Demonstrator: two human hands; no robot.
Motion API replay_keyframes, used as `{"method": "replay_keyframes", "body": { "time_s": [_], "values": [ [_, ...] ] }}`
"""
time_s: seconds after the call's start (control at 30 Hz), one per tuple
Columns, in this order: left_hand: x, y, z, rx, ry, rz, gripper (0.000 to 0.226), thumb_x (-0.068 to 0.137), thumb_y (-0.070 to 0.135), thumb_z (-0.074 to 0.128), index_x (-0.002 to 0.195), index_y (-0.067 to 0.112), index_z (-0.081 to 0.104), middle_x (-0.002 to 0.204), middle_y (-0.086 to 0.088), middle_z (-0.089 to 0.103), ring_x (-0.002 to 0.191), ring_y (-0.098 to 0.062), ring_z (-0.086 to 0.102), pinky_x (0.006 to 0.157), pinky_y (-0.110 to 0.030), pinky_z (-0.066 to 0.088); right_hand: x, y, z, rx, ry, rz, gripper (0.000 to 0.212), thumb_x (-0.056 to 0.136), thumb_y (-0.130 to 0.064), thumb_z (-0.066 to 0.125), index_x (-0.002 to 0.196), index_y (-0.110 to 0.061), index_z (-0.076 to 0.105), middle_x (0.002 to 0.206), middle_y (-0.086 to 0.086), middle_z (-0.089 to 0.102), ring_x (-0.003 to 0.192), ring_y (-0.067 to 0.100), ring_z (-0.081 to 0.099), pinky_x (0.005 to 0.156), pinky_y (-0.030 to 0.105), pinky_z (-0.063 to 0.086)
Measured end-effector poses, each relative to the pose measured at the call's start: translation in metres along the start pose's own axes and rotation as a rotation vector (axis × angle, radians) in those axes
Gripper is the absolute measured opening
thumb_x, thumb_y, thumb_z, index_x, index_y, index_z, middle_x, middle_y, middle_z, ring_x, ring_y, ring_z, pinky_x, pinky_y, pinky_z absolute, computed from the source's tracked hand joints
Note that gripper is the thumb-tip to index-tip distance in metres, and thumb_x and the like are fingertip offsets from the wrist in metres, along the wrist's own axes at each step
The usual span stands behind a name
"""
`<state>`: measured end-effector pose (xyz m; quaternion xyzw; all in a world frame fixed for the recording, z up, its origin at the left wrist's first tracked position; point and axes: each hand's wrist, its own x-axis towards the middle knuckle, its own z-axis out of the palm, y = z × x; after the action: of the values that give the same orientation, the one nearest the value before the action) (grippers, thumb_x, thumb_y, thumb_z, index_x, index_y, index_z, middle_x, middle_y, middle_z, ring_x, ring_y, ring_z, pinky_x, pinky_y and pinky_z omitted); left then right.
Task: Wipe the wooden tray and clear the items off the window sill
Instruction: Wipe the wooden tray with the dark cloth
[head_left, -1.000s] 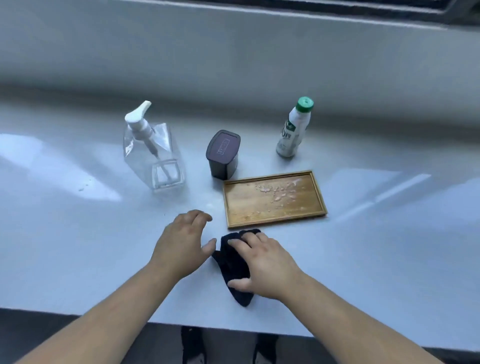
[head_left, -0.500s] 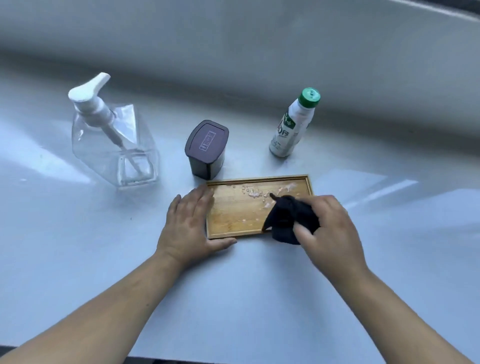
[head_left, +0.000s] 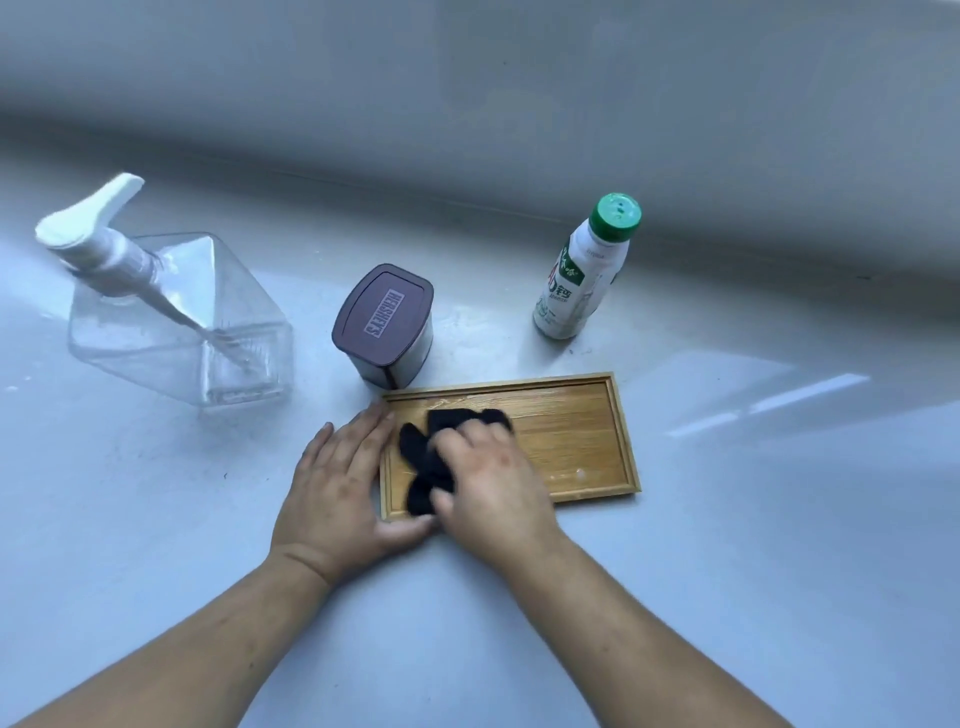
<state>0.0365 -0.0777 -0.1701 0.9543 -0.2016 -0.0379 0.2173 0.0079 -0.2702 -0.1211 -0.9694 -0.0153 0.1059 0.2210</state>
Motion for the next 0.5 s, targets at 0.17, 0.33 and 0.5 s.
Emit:
{"method": "replay_keyframes", "body": {
  "time_s": [0.17, 0.33, 0.5],
  "values": [
    [0.000, -0.002, -0.002, 0.008, -0.014, -0.004, 0.122, 0.061, 0.089, 0.066, 0.155, 0.013, 0.048, 0.166, -0.002, 0.041, 0.149, -0.018, 0.041, 0.128, -0.047, 0.019, -0.024, 0.091, -0.044, -0.114, 0.172, 0.348, 0.038, 0.074, -0.023, 0.074, 0.109, -0.014, 0.066, 0.105, 0.011, 0.065, 0.099, 0.036, 0.057, 0.084, 0.046, 0.052],
    [-0.001, -0.002, 0.001, 0.018, 0.000, 0.005, 0.124, 0.060, 0.088, 0.068, 0.156, 0.012, 0.047, 0.166, -0.003, 0.041, 0.148, -0.020, 0.043, 0.126, -0.052, 0.025, -0.026, 0.024, -0.006, -0.041, 0.059, 0.034, 0.035, 0.073, -0.030, 0.073, 0.106, -0.022, 0.061, 0.102, 0.003, 0.061, 0.096, 0.028, 0.056, 0.082, 0.042, 0.054],
    [-0.001, -0.001, -0.002, 0.025, -0.021, 0.000, 0.125, 0.060, 0.089, 0.067, 0.157, 0.012, 0.045, 0.167, -0.002, 0.040, 0.149, -0.020, 0.042, 0.127, -0.051, 0.023, -0.038, 0.070, -0.035, -0.047, 0.015, 0.215, 0.033, 0.077, -0.034, 0.068, 0.109, -0.024, 0.063, 0.108, 0.001, 0.062, 0.104, 0.028, 0.056, 0.083, 0.040, 0.051]
  ]
}}
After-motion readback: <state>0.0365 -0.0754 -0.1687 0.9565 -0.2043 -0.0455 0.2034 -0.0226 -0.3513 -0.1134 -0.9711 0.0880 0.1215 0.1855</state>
